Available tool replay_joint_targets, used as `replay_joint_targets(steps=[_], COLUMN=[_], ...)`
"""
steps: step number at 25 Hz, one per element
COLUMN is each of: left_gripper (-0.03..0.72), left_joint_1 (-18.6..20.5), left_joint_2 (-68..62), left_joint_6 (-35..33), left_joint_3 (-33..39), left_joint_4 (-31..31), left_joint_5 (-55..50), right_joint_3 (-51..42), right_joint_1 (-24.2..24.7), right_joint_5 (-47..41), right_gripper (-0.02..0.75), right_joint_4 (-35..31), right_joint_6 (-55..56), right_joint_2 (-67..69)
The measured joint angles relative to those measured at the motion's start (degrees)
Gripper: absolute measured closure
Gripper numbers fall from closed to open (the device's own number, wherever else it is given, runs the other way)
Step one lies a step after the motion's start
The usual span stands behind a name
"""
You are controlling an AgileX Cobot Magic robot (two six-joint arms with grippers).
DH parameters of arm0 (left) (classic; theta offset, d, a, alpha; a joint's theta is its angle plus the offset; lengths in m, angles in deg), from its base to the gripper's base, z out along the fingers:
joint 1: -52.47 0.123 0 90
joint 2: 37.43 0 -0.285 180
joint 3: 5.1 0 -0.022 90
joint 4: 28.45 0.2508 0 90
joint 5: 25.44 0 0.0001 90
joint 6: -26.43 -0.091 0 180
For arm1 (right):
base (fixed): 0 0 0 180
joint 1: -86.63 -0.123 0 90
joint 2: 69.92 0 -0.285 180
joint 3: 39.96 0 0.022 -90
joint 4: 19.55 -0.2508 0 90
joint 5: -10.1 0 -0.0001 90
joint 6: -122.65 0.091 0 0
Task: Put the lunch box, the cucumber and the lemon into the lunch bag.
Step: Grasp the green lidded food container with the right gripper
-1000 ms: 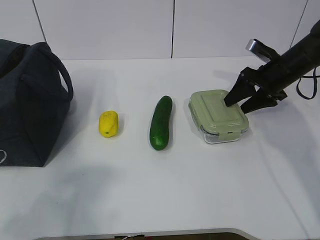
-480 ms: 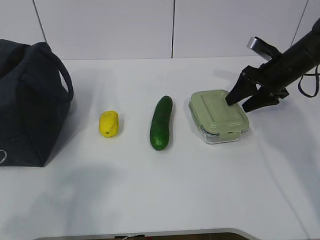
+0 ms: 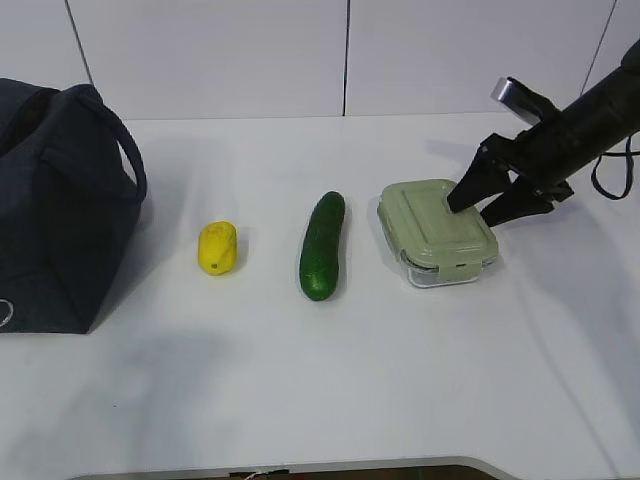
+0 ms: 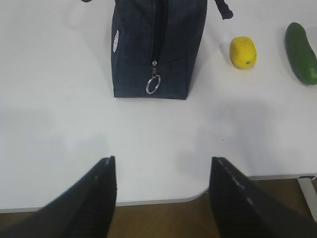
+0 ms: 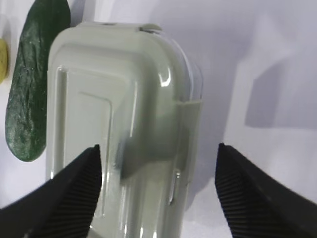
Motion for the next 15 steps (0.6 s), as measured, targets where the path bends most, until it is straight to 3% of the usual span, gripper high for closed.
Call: replay_joint_targets(steps=[15], left_gripper=[0.257], left_joint_1=[0.0], left_joint_2=[0.0], left_joint_6=[0.0], left_joint_3=[0.0], left_joint_4=[0.0], left_joint_5=[0.0], right_joint_3=[-2.35], right_joint_1=[0.0], right_joint_5=[0.22], right_gripper=[0.174], right_joint_4=[-4.71], right_joint_6=[-1.56], right_joint_2=[1.23])
